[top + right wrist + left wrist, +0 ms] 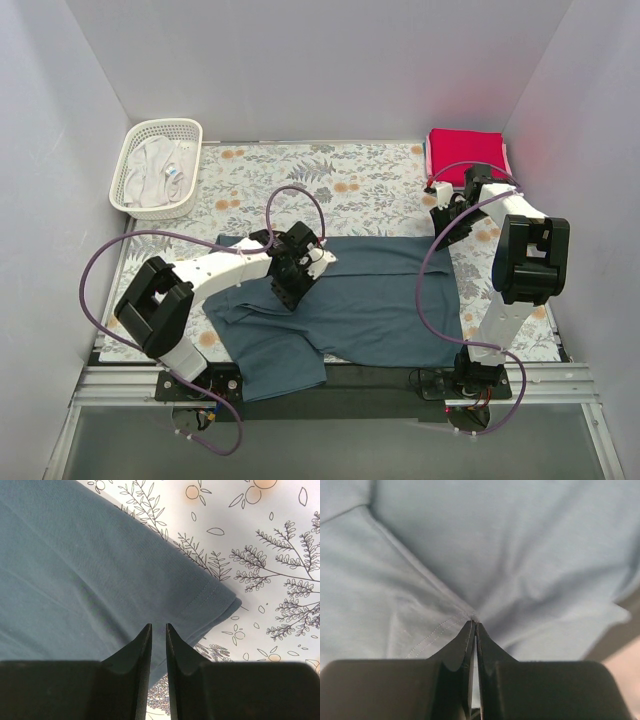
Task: Fold and stack the t-shirts
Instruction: Fold the tshirt
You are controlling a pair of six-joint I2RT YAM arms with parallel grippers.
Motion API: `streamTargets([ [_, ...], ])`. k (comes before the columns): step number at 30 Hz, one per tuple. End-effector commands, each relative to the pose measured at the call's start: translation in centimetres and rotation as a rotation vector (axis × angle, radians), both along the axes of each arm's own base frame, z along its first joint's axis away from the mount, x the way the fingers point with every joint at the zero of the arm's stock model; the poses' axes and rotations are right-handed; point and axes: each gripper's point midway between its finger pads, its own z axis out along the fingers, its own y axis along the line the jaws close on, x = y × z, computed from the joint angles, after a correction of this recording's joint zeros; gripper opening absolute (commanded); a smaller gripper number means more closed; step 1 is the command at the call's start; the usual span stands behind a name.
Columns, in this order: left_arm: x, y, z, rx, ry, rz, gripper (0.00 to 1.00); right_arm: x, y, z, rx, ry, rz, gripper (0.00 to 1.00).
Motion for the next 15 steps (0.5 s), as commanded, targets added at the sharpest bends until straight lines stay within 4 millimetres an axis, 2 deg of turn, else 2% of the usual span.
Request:
streamTargets([
  [1,-2.4,-1.6,1.8,-0.094,0.104,-0.026,0.0,0.1,0.2,0.3,0.003,-0.002,0.005,0.23],
  [5,-3.0,-2.7,2.0,-0.15,0.156,-0.031,0.0,0.1,0.2,0.4,0.0,-0.002,0.005,0.23],
  [7,-3.1,-3.2,2.3,-0.173,0.168,-0.031,0.14,0.2,0.1,0.3,0.0,-0.004,0.005,0.22],
  [8,-3.1,-3.6,2.8,-0.194,0.173,-0.029,0.32,0.2,0.2,0.4,0.001,-0.004,0.006,0.22],
  [10,-2.7,-4.1,3.6,-0.225,0.163,-0.023,0.39,0.3,0.2,0.5,0.004,-0.007,0.005,0.22],
  [12,-1.4,-4.6,5.4,-0.281,0.122,-0.008,0.41,0.4,0.3,0.6,0.008,-0.007,0.003,0.22],
  [15,3.2,-2.7,8.1,-0.364,0.034,0.108,0.44,0.6,0.6,1.2,0.02,-0.018,0.003,0.22],
])
